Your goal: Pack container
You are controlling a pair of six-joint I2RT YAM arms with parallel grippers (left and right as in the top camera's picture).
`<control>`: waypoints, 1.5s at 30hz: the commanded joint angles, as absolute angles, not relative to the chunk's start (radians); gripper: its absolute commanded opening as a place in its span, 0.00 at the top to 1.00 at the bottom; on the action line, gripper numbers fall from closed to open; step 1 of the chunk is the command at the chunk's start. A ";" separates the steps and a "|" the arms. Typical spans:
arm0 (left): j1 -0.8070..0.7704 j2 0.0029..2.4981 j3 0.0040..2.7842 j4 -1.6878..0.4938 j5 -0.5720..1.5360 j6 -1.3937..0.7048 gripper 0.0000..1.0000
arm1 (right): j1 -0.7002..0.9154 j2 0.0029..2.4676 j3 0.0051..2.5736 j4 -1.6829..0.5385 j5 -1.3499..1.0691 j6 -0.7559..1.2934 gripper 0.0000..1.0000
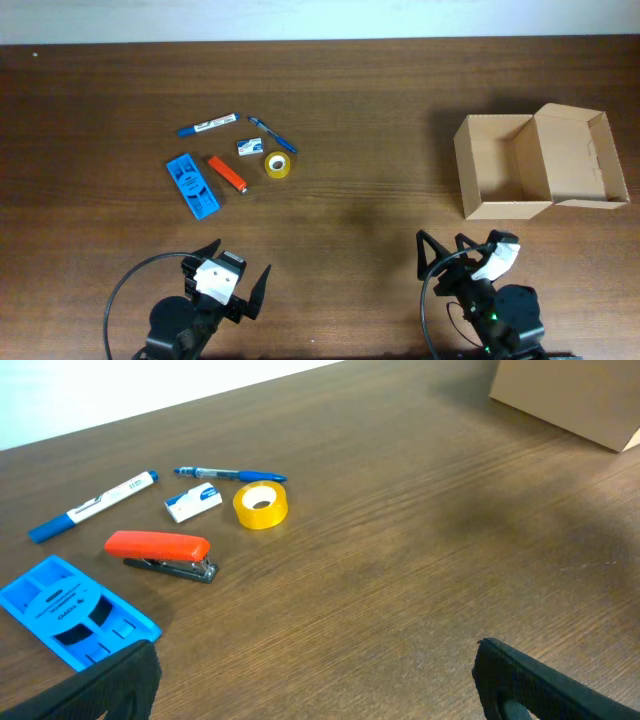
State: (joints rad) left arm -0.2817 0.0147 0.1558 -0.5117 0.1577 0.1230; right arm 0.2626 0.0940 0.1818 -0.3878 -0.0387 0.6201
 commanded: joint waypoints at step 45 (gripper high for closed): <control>-0.279 0.005 0.153 -0.509 0.168 0.114 0.00 | -0.090 1.740 1.182 -0.503 -0.079 -0.004 0.96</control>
